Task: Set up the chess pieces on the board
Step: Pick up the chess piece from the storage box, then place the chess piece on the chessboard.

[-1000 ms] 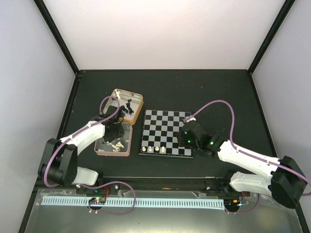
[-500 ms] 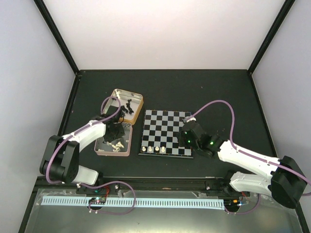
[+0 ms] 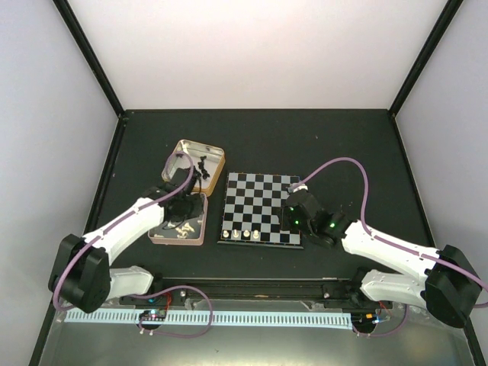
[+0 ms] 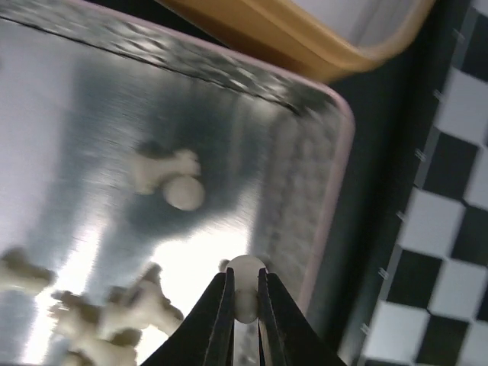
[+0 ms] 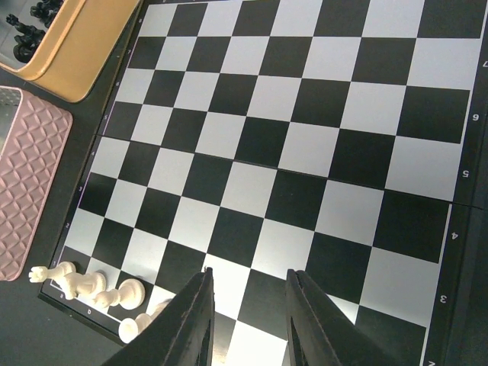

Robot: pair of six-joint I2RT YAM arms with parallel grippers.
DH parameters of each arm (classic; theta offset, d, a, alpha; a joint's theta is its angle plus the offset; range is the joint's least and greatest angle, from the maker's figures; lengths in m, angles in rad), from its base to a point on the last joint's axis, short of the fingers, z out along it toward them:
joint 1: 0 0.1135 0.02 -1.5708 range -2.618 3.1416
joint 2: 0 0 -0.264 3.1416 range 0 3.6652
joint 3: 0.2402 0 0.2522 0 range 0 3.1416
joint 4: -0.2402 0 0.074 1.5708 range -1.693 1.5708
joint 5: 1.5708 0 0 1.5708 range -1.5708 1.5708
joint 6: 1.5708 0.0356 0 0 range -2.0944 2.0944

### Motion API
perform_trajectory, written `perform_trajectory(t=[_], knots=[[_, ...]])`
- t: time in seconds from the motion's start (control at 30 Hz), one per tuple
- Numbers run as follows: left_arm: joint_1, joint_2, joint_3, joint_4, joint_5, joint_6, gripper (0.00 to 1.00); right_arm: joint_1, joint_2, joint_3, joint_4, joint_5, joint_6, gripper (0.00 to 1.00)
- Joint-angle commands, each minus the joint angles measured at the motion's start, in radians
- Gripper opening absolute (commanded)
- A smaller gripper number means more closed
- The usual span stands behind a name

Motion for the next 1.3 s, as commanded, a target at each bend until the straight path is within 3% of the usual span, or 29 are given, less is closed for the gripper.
perform_trajectory(t=[0.0,0.2,0.47,1.27], knots=[[-0.123,-0.016,0.051,0.002,0.037,-0.056,0.09,-0.003,-0.011,-0.010,0.030,0.026,0.016,0.27],[-0.256,0.092,0.129,-0.026,0.044,-0.065,0.09,-0.002,-0.011,-0.013,0.029,0.028,0.019,0.27],[-0.322,0.237,0.206,-0.063,0.083,0.005,0.10,-0.003,-0.011,-0.019,0.030,0.024,0.020,0.27],[-0.358,0.356,0.254,-0.098,0.119,0.057,0.15,-0.003,-0.004,-0.021,0.030,0.016,0.017,0.27]])
